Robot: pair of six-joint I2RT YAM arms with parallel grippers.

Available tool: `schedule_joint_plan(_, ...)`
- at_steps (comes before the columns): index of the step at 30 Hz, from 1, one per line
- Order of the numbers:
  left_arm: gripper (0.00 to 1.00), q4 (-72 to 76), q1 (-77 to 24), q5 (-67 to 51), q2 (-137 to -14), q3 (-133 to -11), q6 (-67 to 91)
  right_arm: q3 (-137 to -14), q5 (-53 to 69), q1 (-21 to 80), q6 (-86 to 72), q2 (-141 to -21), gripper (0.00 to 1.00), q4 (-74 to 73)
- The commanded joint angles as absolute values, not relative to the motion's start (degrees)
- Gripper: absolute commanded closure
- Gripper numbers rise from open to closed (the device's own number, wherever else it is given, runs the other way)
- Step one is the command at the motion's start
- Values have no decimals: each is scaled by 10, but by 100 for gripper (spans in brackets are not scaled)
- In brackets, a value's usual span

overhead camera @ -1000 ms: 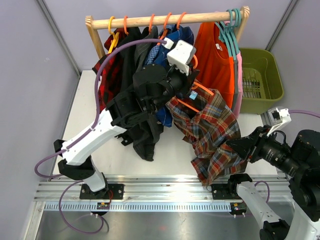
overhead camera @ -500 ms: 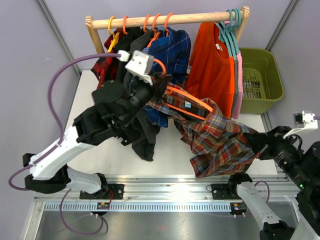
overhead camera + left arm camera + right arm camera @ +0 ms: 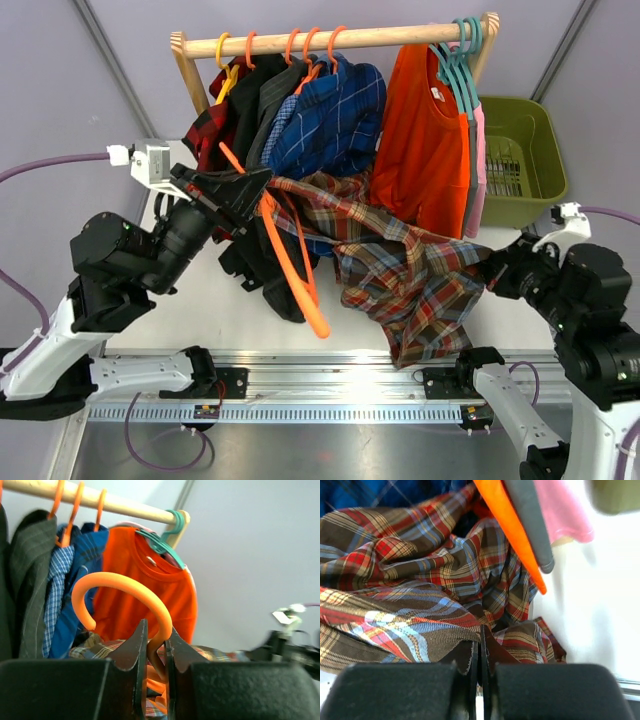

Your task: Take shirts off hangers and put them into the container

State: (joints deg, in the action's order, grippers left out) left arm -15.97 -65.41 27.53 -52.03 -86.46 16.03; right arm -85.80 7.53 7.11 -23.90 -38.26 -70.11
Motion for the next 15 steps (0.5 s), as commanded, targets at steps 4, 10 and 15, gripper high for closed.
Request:
schedule_joint_plan(4, 100, -112, -649, 143, -503, -783, 332, -774, 159, 69, -216, -392, 100, -636)
schedule_joint_plan(10, 100, -33, -722, 113, -503, -713, 386, -765, 215, 69, -168, -418, 100, -659)
schedule_joint_plan(15, 100, -12, -737, 91, -519, -691, 403, -755, 228, 69, -156, -417, 100, -674)
